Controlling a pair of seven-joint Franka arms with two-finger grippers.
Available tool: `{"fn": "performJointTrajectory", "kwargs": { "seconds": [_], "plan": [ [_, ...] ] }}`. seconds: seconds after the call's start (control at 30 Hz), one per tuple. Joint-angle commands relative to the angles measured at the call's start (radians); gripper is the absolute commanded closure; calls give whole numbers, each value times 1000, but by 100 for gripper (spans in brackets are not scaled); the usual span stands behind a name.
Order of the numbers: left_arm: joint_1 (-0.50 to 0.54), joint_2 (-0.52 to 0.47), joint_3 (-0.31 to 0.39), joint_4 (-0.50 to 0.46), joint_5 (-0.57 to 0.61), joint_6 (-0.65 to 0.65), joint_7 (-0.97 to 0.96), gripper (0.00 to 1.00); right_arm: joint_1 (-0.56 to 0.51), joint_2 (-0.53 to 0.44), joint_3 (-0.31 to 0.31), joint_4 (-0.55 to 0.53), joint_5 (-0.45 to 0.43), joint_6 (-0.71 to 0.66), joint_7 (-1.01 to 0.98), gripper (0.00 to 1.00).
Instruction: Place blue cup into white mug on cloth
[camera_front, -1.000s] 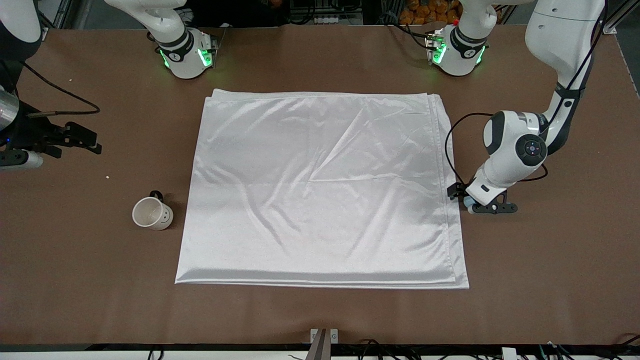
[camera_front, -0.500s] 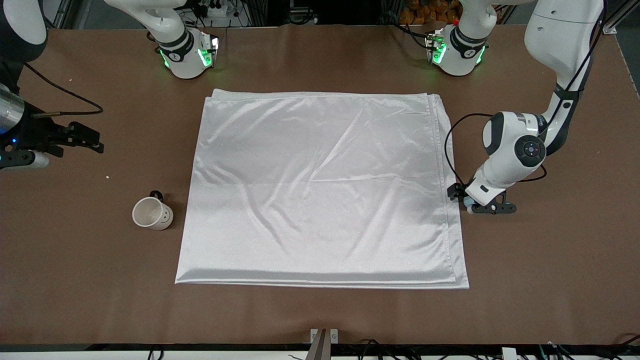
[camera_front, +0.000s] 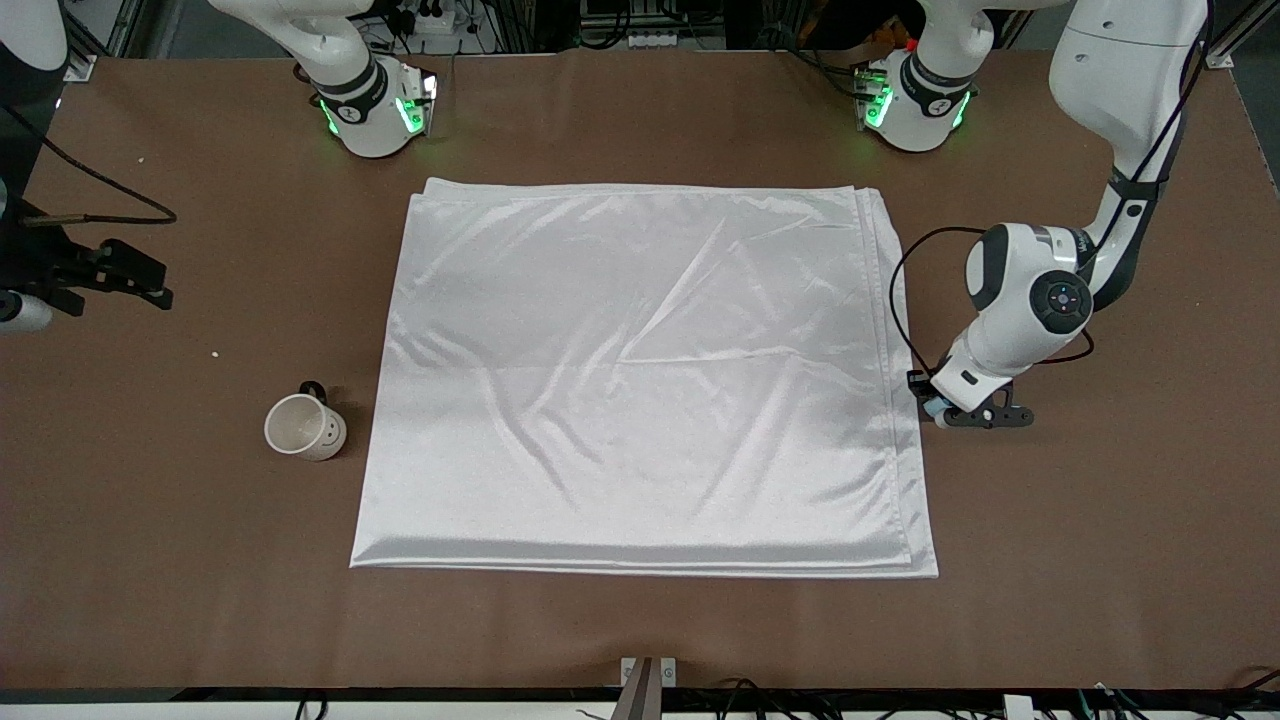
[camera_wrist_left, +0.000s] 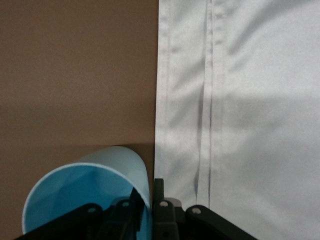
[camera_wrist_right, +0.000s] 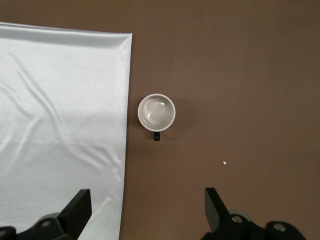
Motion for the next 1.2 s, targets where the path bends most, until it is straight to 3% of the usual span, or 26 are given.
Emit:
{"fn": "performJointTrajectory", "kwargs": {
  "seconds": [0.0, 1.17],
  "plan": [
    [3, -4, 2, -3, -6, 13, 23, 100, -6, 17, 5, 28, -15, -11, -4, 0],
    [5, -17, 4, 8, -6, 4, 38, 100, -15, 13, 2, 23, -14, -28, 7, 0]
  ]
}}
